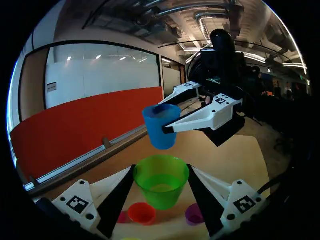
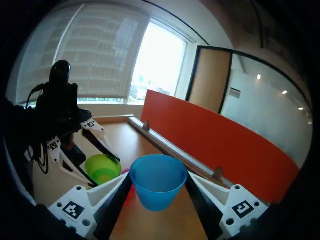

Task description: Pour water

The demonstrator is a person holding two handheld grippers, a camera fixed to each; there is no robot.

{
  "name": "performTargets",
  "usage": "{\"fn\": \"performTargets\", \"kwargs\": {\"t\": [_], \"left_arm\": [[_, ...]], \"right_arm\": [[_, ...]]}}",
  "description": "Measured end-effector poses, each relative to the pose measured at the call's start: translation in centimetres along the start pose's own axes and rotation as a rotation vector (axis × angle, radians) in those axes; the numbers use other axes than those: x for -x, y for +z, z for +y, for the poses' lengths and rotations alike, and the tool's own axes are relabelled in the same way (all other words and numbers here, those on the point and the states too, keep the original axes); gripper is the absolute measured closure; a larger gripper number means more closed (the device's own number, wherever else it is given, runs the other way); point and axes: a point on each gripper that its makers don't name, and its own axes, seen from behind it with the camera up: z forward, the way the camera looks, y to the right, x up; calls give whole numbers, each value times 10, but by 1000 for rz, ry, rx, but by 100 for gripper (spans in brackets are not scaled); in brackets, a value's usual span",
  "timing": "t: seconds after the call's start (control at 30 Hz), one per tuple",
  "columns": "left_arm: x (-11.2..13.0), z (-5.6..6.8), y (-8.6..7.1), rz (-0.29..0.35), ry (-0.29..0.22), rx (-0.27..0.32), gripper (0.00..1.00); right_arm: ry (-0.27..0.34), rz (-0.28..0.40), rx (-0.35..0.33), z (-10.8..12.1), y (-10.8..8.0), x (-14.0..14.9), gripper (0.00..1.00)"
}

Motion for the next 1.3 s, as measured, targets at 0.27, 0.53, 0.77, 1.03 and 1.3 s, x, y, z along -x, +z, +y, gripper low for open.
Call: {"fn": "performTargets", "kwargs": {"t": [0.27,0.53,0.77,1.03,1.3], "left_arm": [[6,2,-7,-34,10,-1,10],[17,1,-15,-72,15,-9,9],[27,8,-22,-99,11,-6,10],[48,18,-32,-137,3,-12,10],[64,29,-39,-152,-12,-13,9]], "right_arm": [[5,-33,-29,-7,-4,9,7],[9,-61,-40,-12,-8,19,7],[20,-86,-57,-19,-13,33,7],[8,-120,-68,-28,-18,52,7],[17,-144,-84,-40,-21,75,7]]}}
